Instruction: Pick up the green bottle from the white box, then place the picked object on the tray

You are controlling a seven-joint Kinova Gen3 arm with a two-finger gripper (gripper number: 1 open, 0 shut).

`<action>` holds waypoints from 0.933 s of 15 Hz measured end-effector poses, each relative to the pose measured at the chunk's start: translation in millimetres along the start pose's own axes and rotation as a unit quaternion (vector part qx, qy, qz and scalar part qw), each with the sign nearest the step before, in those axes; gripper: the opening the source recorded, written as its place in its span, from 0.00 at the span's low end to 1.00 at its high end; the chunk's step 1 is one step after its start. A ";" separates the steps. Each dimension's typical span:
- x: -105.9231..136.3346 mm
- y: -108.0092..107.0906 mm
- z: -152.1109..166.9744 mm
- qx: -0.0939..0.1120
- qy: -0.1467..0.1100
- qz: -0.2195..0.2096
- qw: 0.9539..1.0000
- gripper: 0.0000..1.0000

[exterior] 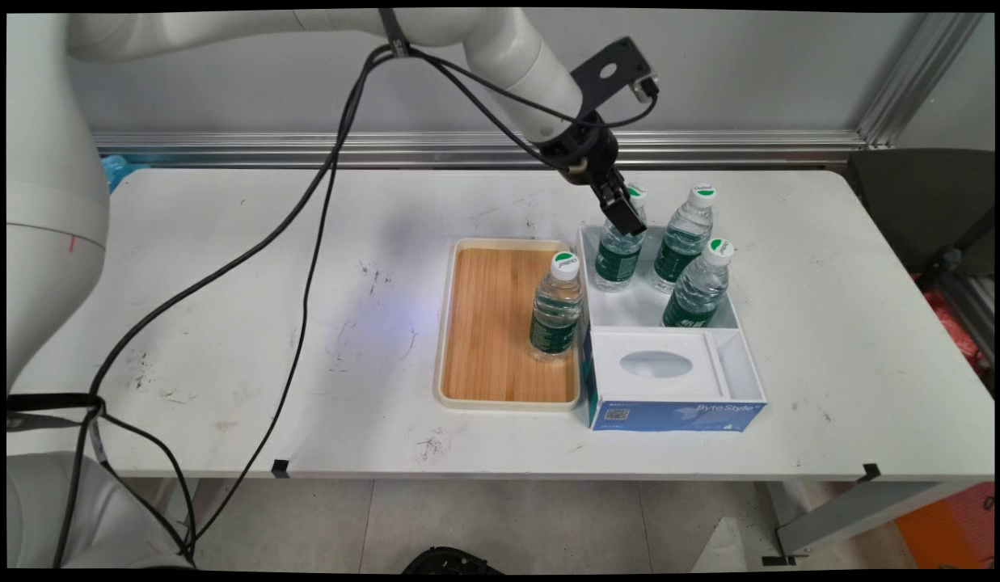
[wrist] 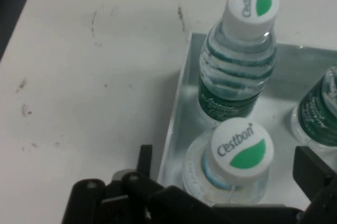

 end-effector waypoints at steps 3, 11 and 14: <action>-3.3 -2.2 10.4 -0.001 -0.001 -0.005 1.000 1.00; -9.5 -1.9 25.8 -0.012 -0.005 -0.013 1.000 0.00; -11.0 1.8 25.1 -0.019 -0.009 -0.013 1.000 0.00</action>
